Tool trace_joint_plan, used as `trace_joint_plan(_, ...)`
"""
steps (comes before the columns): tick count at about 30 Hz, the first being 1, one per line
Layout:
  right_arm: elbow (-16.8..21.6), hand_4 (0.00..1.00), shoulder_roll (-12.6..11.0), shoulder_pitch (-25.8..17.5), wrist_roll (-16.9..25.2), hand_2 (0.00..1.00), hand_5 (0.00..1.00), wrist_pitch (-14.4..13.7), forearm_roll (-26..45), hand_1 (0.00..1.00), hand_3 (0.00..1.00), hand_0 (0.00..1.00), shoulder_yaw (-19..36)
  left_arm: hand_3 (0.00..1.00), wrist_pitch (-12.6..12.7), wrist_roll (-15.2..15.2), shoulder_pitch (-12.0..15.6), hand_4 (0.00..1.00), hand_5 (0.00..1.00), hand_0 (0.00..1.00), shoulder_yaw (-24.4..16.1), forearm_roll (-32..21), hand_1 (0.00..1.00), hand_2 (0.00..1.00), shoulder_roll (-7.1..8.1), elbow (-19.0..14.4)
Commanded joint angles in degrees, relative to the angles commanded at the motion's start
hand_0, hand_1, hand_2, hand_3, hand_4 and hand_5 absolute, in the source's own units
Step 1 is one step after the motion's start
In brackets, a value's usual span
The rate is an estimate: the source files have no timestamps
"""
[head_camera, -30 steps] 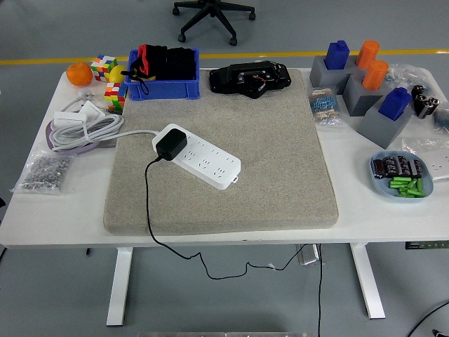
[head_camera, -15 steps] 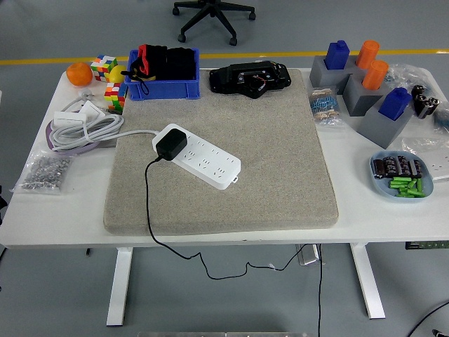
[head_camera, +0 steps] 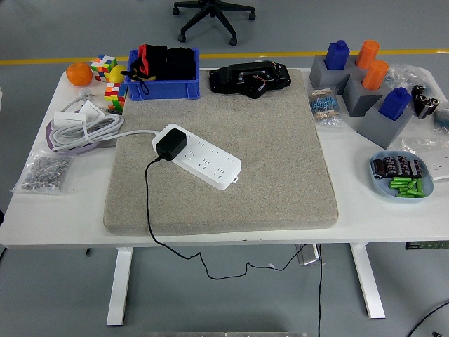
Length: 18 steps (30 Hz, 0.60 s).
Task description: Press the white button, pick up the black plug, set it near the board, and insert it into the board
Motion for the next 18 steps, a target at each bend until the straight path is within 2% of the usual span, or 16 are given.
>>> trace_joint_plan(3,0.1,0.761,0.0,0.1,0.0,0.656,0.504,0.0,0.0,0.653,0.634,0.823,0.1,0.913,6.2,-5.3,0.1,0.846,0.008,0.059,1.7,7.0,0.080,0.911,0.36,-2.9)
trace_joint_plan(5,0.1,0.761,-0.1,0.1,0.0,0.656,0.504,0.0,0.0,0.653,0.634,0.823,0.0,0.913,9.9,-7.5,-0.1,0.846,0.008,0.059,2.6,12.2,0.080,0.911,0.57,-3.6)
trace_joint_plan(9,0.1,0.761,-0.1,0.2,0.0,0.655,0.504,0.0,0.1,0.654,0.633,0.824,-0.2,0.917,14.3,-9.0,-0.2,0.845,0.002,0.057,3.9,21.5,0.083,0.918,0.68,-4.4)
trace_joint_plan(13,0.1,0.761,-0.1,0.3,0.0,0.655,0.504,0.0,0.1,0.654,0.633,0.824,-0.3,0.917,17.8,-8.6,-0.1,0.845,0.002,0.057,4.8,31.2,0.083,0.918,0.87,-4.9)
trace_joint_plan(18,0.1,0.761,-0.2,0.2,0.0,0.656,0.504,0.0,0.1,0.654,0.633,0.824,-0.6,0.918,24.7,-8.1,-0.2,0.840,0.002,0.059,5.8,43.1,0.084,0.920,1.16,-5.3)
